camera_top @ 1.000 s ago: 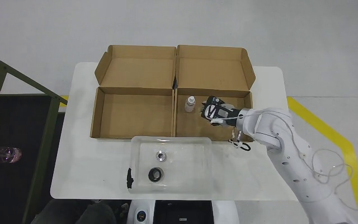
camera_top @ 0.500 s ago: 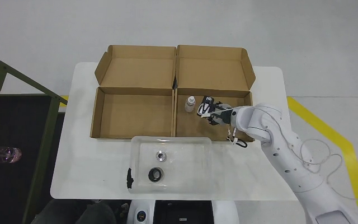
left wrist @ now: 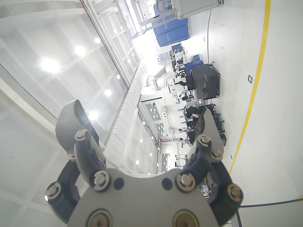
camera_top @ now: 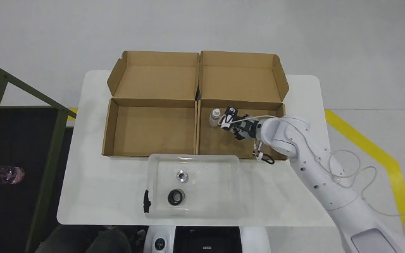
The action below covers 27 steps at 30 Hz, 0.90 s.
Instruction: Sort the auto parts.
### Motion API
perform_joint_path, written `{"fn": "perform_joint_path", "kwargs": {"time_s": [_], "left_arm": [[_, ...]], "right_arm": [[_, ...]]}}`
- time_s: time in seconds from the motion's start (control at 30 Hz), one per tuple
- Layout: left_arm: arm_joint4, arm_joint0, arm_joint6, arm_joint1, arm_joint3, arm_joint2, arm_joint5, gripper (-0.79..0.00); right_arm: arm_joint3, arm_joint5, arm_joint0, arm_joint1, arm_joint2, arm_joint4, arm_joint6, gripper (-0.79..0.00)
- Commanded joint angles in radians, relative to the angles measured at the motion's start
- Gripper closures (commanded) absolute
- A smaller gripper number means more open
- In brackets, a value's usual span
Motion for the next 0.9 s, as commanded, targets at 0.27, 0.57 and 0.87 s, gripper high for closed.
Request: {"fn": "perform_joint_path", "kwargs": {"time_s": [0.27, 0.57, 0.87], "left_arm": [[0.0, 0.0, 0.0, 0.0, 0.0, 0.0, 0.0, -0.785], [0.0, 0.0, 0.0, 0.0, 0.0, 0.0, 0.0, -0.785], [0.0, 0.0, 0.0, 0.0, 0.0, 0.0, 0.0, -0.785]], "right_arm": [[0.002, 0.02, -0.007, -0.003, 0.002, -0.004, -0.001, -0.259], [-0.118, 0.021, -0.066, 0.016, 0.083, 0.0, -0.02, -0.286], [-0.348, -0.033, -0.186, 0.046, 0.187, 0.021, -0.021, -0.28]]}}
